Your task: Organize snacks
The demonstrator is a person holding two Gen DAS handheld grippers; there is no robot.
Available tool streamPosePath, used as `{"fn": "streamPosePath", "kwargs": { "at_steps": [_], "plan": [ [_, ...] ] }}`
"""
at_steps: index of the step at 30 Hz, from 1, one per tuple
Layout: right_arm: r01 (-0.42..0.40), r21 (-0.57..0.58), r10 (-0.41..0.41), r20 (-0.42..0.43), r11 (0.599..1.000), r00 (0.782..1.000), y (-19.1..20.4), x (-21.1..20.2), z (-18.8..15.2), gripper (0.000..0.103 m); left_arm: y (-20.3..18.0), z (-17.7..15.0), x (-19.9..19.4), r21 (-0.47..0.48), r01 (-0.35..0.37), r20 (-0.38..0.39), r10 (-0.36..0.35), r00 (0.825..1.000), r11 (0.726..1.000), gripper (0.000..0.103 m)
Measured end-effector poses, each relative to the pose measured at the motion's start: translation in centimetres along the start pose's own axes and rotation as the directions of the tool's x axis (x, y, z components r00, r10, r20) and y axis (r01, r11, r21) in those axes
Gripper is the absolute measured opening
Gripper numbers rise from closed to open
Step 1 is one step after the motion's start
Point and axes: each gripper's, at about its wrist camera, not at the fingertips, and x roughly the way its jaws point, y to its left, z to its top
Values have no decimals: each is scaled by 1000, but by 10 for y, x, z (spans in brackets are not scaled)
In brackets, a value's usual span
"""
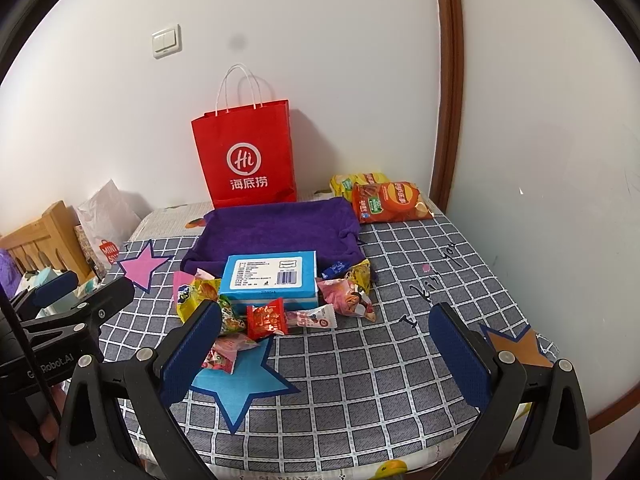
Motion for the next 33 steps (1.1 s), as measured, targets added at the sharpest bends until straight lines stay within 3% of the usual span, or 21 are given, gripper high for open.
{"fn": "streamPosePath", "kwargs": {
  "at_steps": [14,27,33],
  "plan": [
    [-5,15,5,-1,1000,1000,-3,6,-3,102,1,-3,14,12,14,-8,-14,1000,1000,103],
    [76,103,-58,-172,992,983,-54,95,-30,100,32,-29,90,-31,-9,-147,4,989,999,100],
    [73,127,-49,-186,989,981,-70,133,-43,96,46,-45,130,-48,-14,-217,4,976,999,99]
  ]
}}
